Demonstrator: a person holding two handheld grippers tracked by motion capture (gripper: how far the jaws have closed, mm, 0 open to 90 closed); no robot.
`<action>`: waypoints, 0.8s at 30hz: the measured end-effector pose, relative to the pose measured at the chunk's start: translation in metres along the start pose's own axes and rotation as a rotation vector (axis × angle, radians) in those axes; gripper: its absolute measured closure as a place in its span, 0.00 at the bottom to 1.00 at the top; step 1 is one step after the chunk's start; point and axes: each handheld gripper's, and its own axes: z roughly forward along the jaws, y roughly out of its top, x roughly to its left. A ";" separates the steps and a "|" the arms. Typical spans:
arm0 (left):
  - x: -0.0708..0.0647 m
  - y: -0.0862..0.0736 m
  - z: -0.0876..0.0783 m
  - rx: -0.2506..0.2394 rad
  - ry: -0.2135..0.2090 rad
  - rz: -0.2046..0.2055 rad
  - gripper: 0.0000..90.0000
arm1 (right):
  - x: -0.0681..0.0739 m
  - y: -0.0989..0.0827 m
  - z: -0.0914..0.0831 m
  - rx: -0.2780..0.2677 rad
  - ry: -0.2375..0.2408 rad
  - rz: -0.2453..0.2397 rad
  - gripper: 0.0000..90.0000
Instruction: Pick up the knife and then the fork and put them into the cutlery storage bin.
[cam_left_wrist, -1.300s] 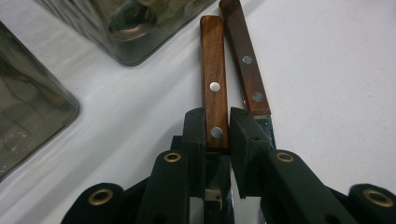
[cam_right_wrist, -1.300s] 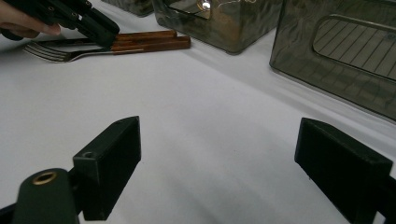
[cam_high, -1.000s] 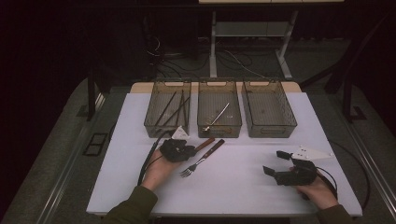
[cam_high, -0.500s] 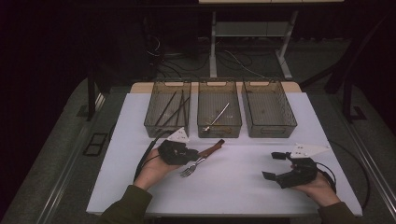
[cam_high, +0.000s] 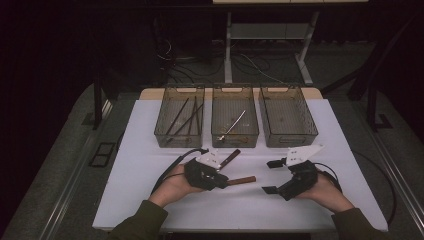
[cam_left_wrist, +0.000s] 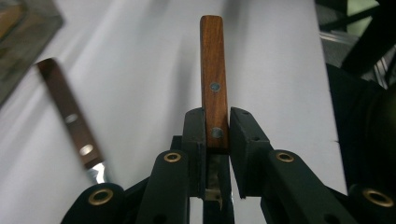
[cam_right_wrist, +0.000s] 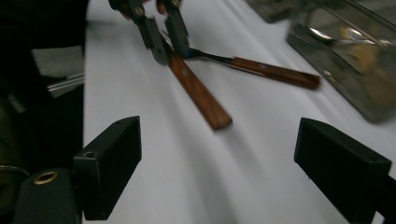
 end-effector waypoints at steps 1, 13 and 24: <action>-0.002 0.002 0.001 0.005 -0.010 0.011 0.86 | 0.001 0.004 0.004 0.003 0.016 -0.013 0.16; -0.012 0.017 0.005 0.002 -0.043 0.123 0.86 | 0.008 0.023 0.056 0.165 0.158 -0.144 0.25; -0.019 0.019 0.007 0.009 -0.064 0.112 0.86 | 0.012 0.024 0.065 0.237 0.199 -0.166 0.65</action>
